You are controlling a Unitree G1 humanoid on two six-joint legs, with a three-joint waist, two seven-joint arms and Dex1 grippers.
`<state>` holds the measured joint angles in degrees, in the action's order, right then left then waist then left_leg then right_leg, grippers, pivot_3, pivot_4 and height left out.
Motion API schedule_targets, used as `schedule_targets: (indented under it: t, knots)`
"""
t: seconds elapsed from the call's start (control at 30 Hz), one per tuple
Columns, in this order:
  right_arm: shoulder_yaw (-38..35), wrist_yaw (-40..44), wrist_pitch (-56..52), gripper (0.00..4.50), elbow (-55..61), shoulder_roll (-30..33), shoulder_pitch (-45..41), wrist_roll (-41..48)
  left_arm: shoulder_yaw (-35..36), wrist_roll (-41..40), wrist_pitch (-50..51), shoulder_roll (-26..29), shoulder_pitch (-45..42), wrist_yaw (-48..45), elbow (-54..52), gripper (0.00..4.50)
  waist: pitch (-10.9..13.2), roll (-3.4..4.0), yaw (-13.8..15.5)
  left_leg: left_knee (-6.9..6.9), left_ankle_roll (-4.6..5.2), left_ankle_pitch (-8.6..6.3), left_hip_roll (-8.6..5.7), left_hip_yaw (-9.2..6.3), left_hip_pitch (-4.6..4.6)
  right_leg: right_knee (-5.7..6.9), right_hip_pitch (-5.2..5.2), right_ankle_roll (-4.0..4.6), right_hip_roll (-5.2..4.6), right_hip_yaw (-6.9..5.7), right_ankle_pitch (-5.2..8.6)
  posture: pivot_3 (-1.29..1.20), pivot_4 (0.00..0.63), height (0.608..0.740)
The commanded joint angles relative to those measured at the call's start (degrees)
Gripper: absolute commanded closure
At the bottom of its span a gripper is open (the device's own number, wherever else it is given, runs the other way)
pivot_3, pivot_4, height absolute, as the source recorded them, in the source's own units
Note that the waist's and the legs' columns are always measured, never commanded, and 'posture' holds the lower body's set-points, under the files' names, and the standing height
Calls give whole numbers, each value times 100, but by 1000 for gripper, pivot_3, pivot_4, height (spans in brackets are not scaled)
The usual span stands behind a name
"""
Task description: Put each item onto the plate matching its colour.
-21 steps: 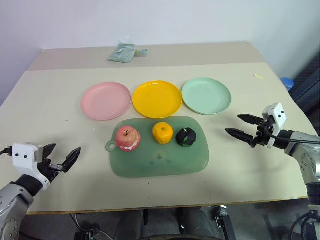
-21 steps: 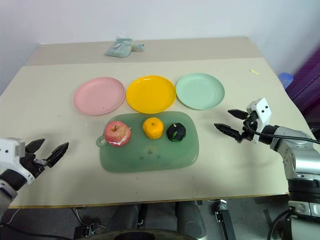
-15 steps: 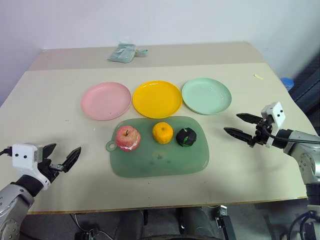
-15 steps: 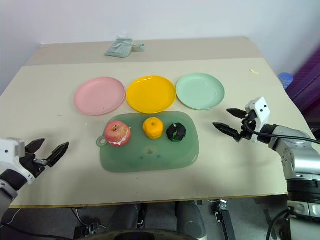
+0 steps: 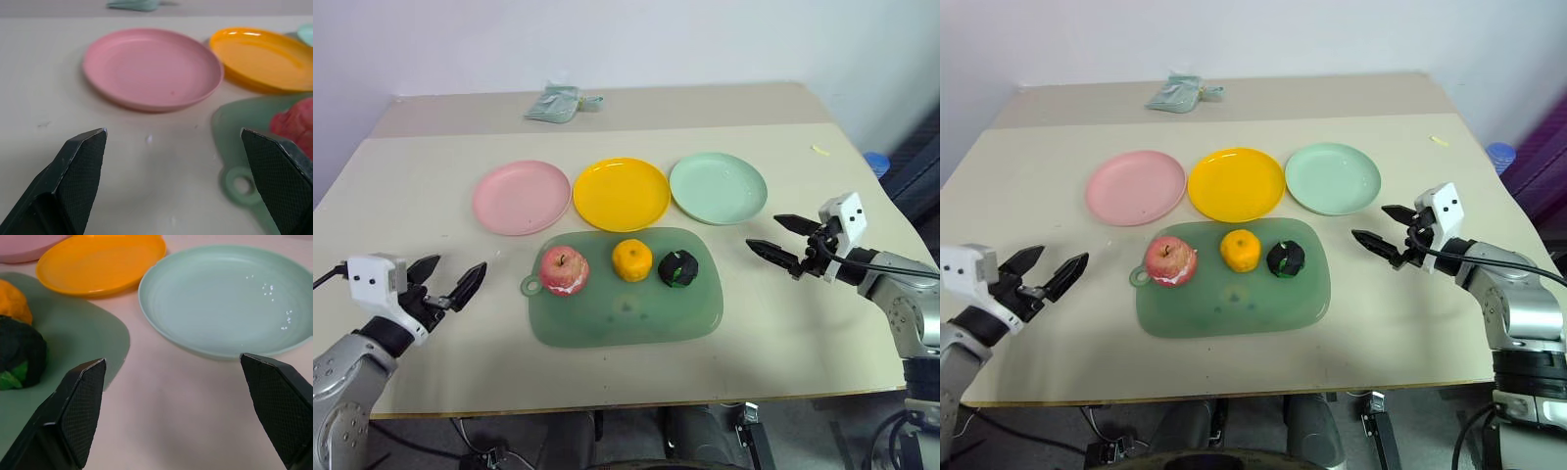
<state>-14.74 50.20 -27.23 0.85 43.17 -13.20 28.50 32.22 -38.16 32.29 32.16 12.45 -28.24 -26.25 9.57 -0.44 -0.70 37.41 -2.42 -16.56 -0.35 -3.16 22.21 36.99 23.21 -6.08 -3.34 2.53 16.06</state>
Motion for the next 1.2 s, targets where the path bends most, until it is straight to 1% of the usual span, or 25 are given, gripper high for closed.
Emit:
schedule_targets:
  t: [0.03, 0.13, 0.2, 0.3, 0.37, 0.47, 0.53, 0.7, 0.8, 0.87, 0.9, 0.97, 1.03, 1.07, 1.13, 1.2]
  knots:
    - [-329, -25, -282, 61, 745, -10, 300, 432, -43, -161, -3, 165, -322, -193, 169, 0, 0, 0, -1, 0, 0, 0, 1, -1, 0, 0, 0, 0, 2, 0, 0, 0, 150, 740]
    - [-510, 116, -661, 61, 1470, 99, 701, 914, -202, -478, 215, 378, -742, -516, 183, 0, 1, -2, 10, 3, 0, 0, 1, -3, 1, 1, -1, 0, 3, -1, 0, 0, 150, 740]
    - [-577, 172, -826, 61, 1967, 170, 1036, 1107, -448, -590, 330, 587, -960, -842, 157, 0, 1, -2, 23, 6, 0, 0, 0, -7, 3, 4, -2, -1, 2, -2, 0, 0, 150, 740]
    - [-434, 162, -975, 61, 2647, 223, 1315, 1256, -977, -744, 534, 886, -1346, -1302, 37, 0, 1, -3, -2, 6, 0, 0, 0, -7, 2, 3, -4, -1, 4, -2, 0, 0, 150, 740]
    - [-312, 95, -1046, 61, 2966, 170, 1390, 1352, -1450, -505, 508, 1093, -1518, -1570, 40, 0, 2, -3, -21, 6, 0, 0, 1, -6, 1, 3, -4, -1, 8, -2, 0, 0, 150, 740]
    - [-208, -88, -1081, 61, 3186, 38, 1432, 1408, -2261, 144, 312, 1397, -1785, -1848, 224, 0, 2, -3, -19, 3, 0, 0, 1, -6, -3, 4, -3, 0, 15, 0, 1, 0, 150, 740]
    - [-173, -220, -1042, 61, 3233, -47, 1489, 1365, -2680, 422, 214, 1447, -1961, -1998, 371, 0, 2, -3, -13, 3, 0, 0, -6, -5, -2, 4, -3, 0, 16, 0, 1, 0, 150, 740]
    - [-92, -403, -966, 61, 3342, -157, 1568, 1317, -3213, 1030, 0, 1414, -2214, -2059, 798, 0, 6, -9, 2, 5, 1, 0, -5, -5, -2, 4, -4, -1, 12, 1, 1, 0, 150, 740]
    - [-29, -508, -967, 0, 3384, -215, 1495, 1313, -3156, 1077, -41, 1310, -2332, -2018, 979, 839, 6, -9, 1, 5, 1, 0, -1, -8, -2, 4, -4, -1, 14, 0, 1, 0, 150, 740]
    - [9, -547, -949, 0, 3384, -216, 1463, 1292, -2951, 938, -14, 1201, -2415, -1962, 1020, 1624, 7, -10, 1, 5, 1, 0, 1, -8, -2, 7, -4, -1, 13, 0, 1, 0, 150, 740]
    - [22, -556, -937, 0, 3373, -209, 1449, 1281, -2785, 839, 6, 1112, -2482, -1887, 1071, 1767, 7, -11, 0, 6, 1, 0, 2, -9, -2, 7, -4, -1, 14, 0, 1, 0, 150, 740]
    - [53, -563, -906, 0, 3335, -194, 1415, 1252, -2413, 722, -12, 876, -2733, -1573, 1304, 1767, 8, -12, 1, 7, 1, 0, 3, -8, -1, 7, -4, -1, 13, 0, 0, 0, 150, 740]
    - [80, -565, -881, 0, 3305, -185, 1389, 1235, -2214, 720, -34, 720, -2924, -1349, 1491, 1767, 13, -20, 9, 11, 1, 0, 3, -12, 1, 9, -3, -2, 13, -4, 0, 0, 150, 740]
    - [110, -561, -859, 0, 3282, -186, 1363, 1217, -2135, 862, -94, 644, -3109, -1103, 1711, 1767, 13, -20, 13, 16, 1, 0, 3, -17, 5, 10, -3, -2, 15, -7, 0, 0, 150, 740]
    - [225, -567, -789, 0, 3204, -219, 1261, 1141, -2091, 1362, -141, 509, -3686, -336, 2477, 1767, 13, -21, 22, 29, 1, 0, 1, -19, 9, 12, -4, -2, 15, -9, 0, 0, 150, 740]
    - [328, -573, -728, 0, 3131, -256, 1168, 1083, -2084, 1601, -5, 382, -4126, 150, 3103, 1767, 15, -25, 10, 41, 1, 0, -14, -21, 10, 17, -7, -4, 16, -12, -1, 0, 150, 740]
